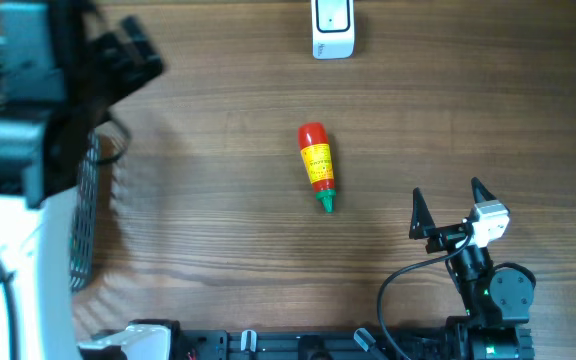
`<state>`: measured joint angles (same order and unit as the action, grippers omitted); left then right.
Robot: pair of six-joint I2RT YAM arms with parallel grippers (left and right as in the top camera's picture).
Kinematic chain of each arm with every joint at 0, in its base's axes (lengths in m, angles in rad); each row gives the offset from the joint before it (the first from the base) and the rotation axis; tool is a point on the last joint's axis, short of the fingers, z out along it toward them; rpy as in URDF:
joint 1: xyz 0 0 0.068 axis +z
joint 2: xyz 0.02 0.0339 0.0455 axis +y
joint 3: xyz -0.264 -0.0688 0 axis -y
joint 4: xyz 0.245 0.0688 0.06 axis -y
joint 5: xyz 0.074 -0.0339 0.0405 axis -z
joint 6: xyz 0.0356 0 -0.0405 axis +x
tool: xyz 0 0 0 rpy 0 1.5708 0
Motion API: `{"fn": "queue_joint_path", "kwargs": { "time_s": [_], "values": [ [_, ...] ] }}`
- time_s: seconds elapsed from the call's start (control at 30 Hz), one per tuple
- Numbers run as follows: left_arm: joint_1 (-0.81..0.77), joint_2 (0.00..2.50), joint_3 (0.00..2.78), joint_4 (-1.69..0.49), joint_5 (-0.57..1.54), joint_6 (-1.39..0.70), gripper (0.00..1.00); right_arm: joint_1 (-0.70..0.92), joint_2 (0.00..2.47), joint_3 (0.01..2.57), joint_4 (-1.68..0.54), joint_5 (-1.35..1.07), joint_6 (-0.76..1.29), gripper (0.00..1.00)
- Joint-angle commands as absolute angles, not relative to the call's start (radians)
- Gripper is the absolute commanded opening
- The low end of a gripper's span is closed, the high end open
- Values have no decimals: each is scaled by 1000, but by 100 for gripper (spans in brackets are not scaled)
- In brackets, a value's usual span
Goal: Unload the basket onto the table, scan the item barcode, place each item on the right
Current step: 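Move left gripper back into basket and grasp green 3M gloves pack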
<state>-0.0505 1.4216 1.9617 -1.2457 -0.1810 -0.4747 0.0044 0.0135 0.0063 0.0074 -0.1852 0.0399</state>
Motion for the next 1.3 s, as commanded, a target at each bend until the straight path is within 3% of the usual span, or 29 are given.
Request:
{"fn": "queue_joint_path", "kwargs": {
  "time_s": [0.0,0.2,0.33,0.67,0.93,1.27],
  "values": [
    [133,1387,1962,-1275,-194,-455,100,9,5,5,12,-172,28,100],
    [458,1439,1962,-1342,-203,-456,100,9,5,5,12,-172,28,100],
    [548,1512,1962,-1351,-177,-448,100,9,5,5,12,-172,28,100],
    [556,1784,1961,-1424,-86,-273,100,9,5,5,12,-172,28,100],
    [556,1943,1943,-1467,-75,-265,100,9,5,5,12,-172,28,100],
    [556,1964,1676,-1298,-75,-265,97,9,5,5,12,-172,28,100]
  ]
}}
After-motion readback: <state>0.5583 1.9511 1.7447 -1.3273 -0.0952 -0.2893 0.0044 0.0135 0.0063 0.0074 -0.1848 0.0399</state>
